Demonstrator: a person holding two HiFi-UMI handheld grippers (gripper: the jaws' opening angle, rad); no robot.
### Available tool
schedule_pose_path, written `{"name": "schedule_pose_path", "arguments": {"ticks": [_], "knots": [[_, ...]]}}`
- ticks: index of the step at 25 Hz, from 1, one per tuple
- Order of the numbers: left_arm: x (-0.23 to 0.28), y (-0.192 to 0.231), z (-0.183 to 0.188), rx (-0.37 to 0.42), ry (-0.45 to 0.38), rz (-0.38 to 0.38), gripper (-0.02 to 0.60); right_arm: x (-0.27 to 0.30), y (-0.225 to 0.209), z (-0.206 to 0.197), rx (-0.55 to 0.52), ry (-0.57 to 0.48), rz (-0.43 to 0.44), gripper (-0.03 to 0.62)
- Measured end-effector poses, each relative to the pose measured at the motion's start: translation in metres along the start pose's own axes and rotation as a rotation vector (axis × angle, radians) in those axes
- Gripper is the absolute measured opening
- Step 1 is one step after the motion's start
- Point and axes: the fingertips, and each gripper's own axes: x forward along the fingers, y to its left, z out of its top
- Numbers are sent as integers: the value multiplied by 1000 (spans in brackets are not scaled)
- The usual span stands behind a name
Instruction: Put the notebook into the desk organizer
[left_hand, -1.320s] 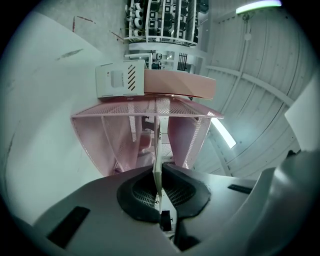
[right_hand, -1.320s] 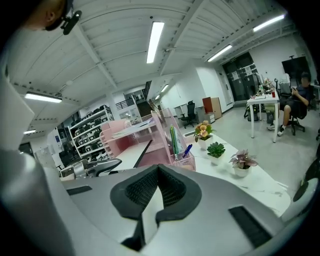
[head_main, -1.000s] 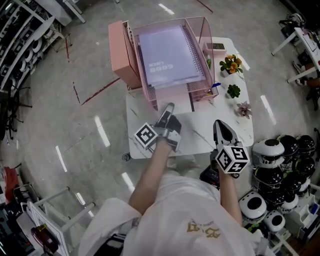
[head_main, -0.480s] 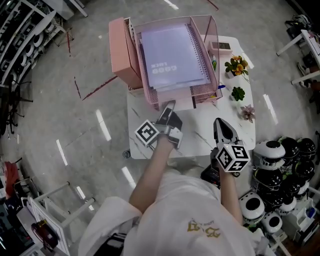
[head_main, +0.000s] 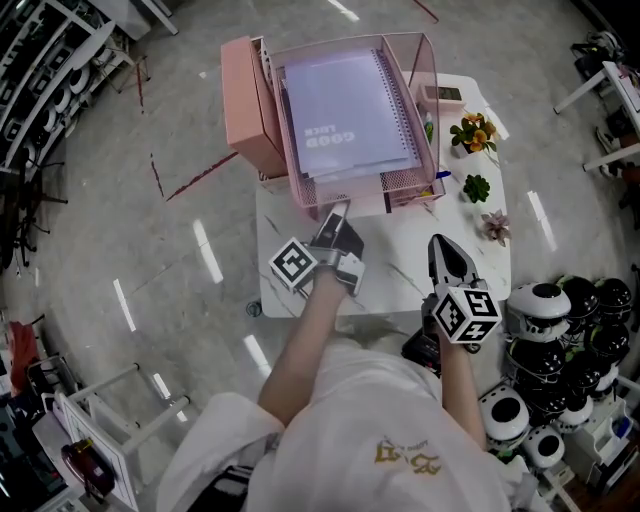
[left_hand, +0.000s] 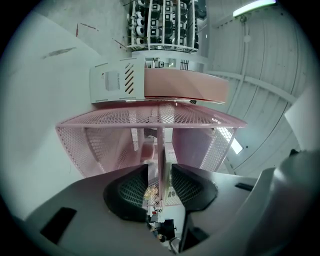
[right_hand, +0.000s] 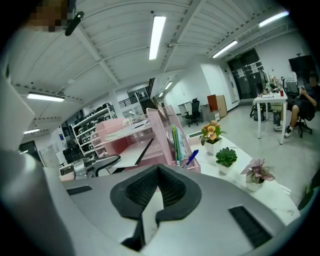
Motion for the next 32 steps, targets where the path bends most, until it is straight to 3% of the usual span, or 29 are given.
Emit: {"name": "schedule_pose_path", "arguments": {"ticks": [6, 14, 20, 26, 29, 32], "knots": [[-12, -10, -8, 36, 21, -15, 189, -19, 5, 1, -10, -24, -11, 12], [-44, -8, -30, 177, 99, 38, 189, -54, 11, -2, -6, -75, -33, 12], [-69, -29, -51, 434, 215, 50, 125, -78, 25, -4, -10, -115, -27, 12], [-89, -67, -64, 823, 263, 47, 18, -99, 37, -7, -18, -152, -23, 11], [-97, -82, -72, 926, 278, 30, 18, -108, 41, -7, -18, -170, -21, 12], [-104, -90, -77, 974, 289, 26, 18, -115, 45, -5, -20, -186, -19, 12]]}}
